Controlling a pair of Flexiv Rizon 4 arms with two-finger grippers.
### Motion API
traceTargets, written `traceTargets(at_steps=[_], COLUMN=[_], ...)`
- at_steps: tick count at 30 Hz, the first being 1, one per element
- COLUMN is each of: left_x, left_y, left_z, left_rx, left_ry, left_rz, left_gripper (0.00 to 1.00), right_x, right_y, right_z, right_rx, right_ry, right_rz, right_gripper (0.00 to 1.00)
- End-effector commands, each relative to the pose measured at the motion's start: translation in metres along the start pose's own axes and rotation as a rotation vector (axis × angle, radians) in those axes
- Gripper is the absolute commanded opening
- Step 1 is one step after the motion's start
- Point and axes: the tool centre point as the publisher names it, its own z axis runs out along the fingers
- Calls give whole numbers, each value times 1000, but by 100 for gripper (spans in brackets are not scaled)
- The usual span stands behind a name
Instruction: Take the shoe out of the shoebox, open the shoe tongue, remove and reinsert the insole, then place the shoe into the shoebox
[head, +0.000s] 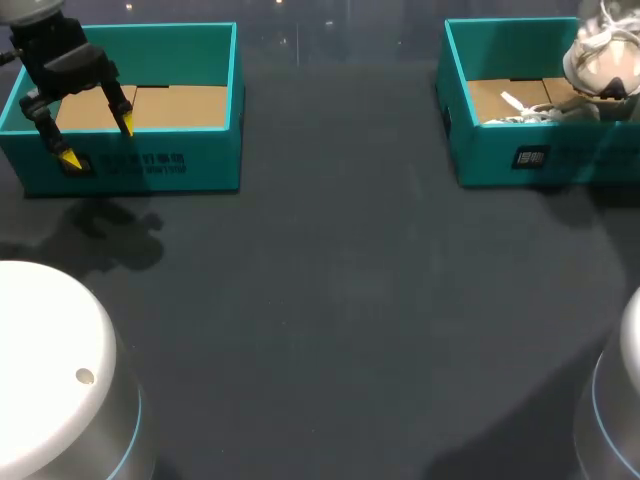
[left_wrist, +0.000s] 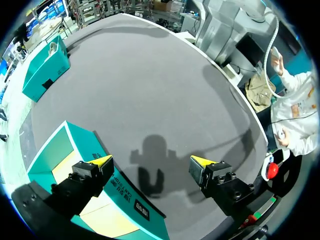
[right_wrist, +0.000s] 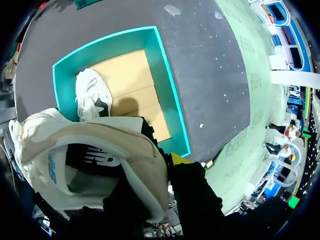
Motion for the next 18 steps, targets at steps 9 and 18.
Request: traceTargets(at_steps=[9, 18], left_x=[1, 1], left_y=[0, 0], left_z=[0, 0], left_rx=[-2, -2], left_ry=[0, 0], left_rz=[0, 0], left_gripper=[100, 100], right_x=[5, 3], right_y=[-9, -18], right_z=[-5, 7], right_rx=[54, 87], right_ry=[72, 69], right_rz=[319, 632], right_gripper=[0, 0])
